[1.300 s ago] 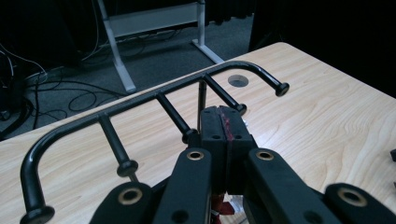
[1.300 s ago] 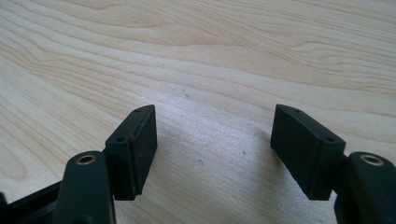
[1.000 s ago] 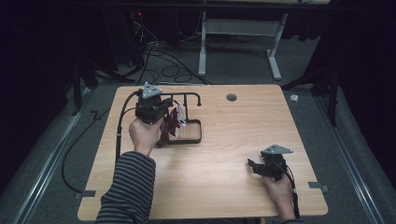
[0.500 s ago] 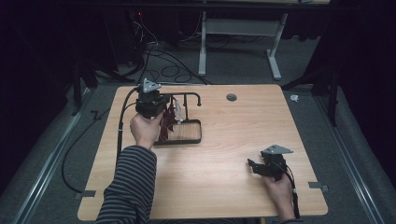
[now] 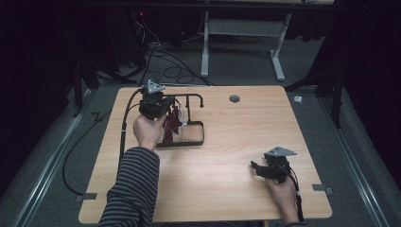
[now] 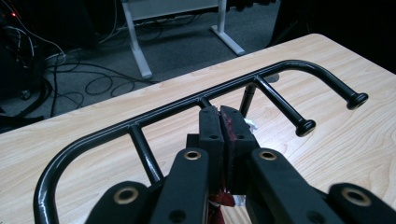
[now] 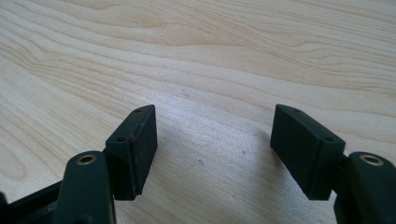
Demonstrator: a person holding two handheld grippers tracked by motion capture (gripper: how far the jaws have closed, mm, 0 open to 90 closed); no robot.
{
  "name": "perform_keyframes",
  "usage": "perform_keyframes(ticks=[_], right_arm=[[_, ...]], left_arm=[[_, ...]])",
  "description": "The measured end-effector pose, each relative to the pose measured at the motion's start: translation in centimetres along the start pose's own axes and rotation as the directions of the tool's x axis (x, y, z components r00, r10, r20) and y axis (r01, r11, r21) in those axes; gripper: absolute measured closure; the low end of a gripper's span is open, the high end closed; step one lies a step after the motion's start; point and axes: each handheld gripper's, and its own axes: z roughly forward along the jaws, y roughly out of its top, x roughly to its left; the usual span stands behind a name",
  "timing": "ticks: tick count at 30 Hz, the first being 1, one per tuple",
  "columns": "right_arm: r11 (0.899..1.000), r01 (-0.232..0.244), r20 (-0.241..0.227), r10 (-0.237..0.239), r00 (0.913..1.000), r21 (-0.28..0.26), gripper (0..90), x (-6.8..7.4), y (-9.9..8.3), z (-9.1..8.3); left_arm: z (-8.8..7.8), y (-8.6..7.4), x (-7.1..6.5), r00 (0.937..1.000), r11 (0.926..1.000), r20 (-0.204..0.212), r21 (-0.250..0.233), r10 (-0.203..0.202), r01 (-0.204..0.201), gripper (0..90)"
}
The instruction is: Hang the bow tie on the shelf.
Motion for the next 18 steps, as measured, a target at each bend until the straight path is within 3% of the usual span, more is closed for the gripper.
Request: perform_keyframes(ticks=[8, 18], right_arm=[[1.000, 0.002, 0.000, -0.002, 1.0000, -0.001, 33.2, 0.0, 0.0, 0.0], [1.000, 0.001, 0.001, -0.001, 1.0000, 0.001, 33.2, 0.0, 0.0, 0.0]], left_arm=[[-0.4, -0.2, 0.0, 1.0000, 1.0000, -0.005, 0.004, 0.008, -0.008, 80.6], [-1.8, -0.7, -0.2, 0.9997, 0.9999, 0.021, -0.011, 0.011, -0.010, 73.8]])
